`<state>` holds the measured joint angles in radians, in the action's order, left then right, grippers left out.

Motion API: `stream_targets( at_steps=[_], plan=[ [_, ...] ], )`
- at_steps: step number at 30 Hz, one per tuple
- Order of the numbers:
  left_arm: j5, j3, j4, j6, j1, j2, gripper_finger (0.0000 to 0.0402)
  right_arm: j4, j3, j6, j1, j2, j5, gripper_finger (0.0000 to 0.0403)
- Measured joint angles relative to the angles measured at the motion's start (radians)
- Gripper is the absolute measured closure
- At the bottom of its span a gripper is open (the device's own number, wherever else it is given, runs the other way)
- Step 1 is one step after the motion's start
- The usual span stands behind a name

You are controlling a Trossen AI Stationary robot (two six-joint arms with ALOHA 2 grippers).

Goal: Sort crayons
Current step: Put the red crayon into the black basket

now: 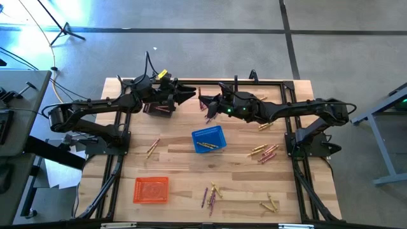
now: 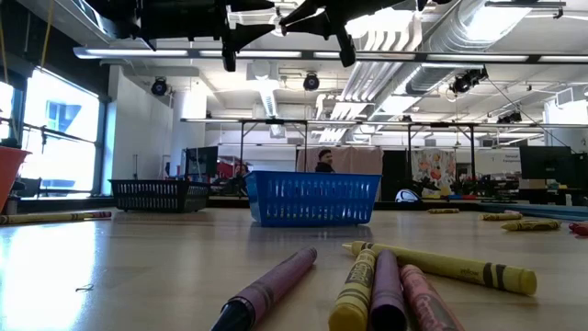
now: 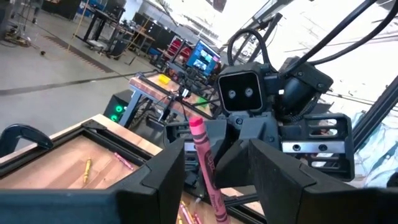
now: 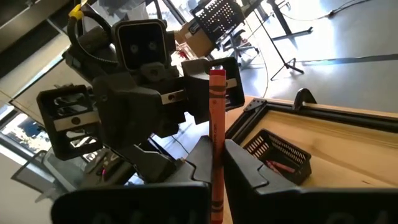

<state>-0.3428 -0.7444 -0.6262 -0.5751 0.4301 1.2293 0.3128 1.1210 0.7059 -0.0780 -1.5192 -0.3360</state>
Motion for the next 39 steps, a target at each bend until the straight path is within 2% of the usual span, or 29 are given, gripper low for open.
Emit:
stream_targets(
  at_steps=[24,39],
  plan=[
    [0.059,0.000,-0.007,-0.052,-0.028,0.019,0.0236,0.011,0.000,-0.008,-0.002,-0.006,0.005,0.0396],
    [0.085,0.000,-0.010,-0.078,-0.041,0.035,0.0236,0.022,0.019,-0.014,-0.020,-0.047,0.059,0.0396]
  ],
)
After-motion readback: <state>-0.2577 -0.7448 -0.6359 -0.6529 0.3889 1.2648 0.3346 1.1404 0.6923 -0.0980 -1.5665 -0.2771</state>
